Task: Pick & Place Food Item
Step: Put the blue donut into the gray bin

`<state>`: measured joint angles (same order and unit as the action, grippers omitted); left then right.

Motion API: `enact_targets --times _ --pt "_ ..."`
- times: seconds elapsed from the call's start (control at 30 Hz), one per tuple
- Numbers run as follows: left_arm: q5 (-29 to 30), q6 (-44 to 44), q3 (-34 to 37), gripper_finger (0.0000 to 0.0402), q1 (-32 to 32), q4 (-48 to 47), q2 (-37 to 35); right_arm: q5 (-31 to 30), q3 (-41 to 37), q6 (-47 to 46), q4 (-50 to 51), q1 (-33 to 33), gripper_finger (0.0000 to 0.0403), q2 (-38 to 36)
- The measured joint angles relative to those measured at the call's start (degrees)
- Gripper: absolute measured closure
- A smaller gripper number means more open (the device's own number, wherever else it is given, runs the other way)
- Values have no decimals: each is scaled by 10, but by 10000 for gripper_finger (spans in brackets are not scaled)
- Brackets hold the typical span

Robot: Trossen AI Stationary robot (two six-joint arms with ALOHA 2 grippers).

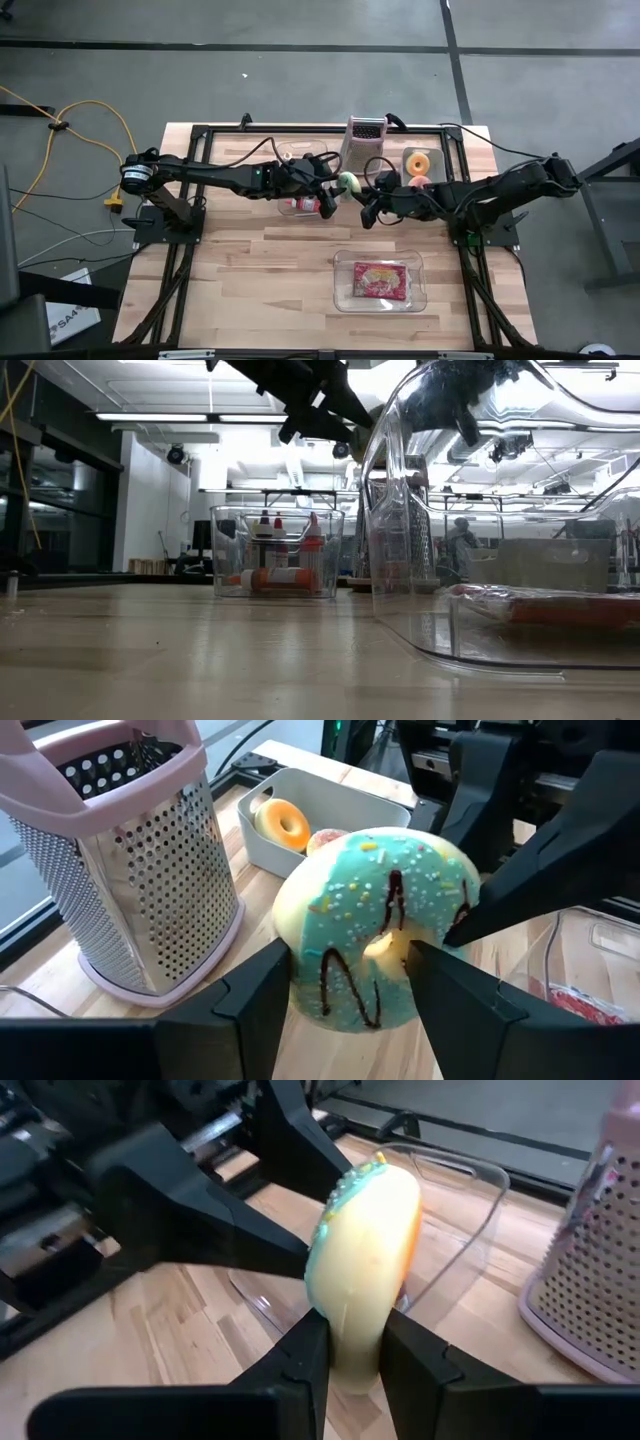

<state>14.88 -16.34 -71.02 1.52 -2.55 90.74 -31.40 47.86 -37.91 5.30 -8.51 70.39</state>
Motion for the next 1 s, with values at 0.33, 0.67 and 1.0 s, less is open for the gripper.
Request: enact_targets --times 0.33,0.67,1.0 --pt "-2 0 0 205 0 -27 0 -2 0 -14 33 -26 333 -1" --pt "1 0 0 205 -2 -30 0 -14 1 -63 104 -65 333 -25" --pt "1 0 0 205 -7 -36 0 -79 0 -157 291 -69 333 -98"
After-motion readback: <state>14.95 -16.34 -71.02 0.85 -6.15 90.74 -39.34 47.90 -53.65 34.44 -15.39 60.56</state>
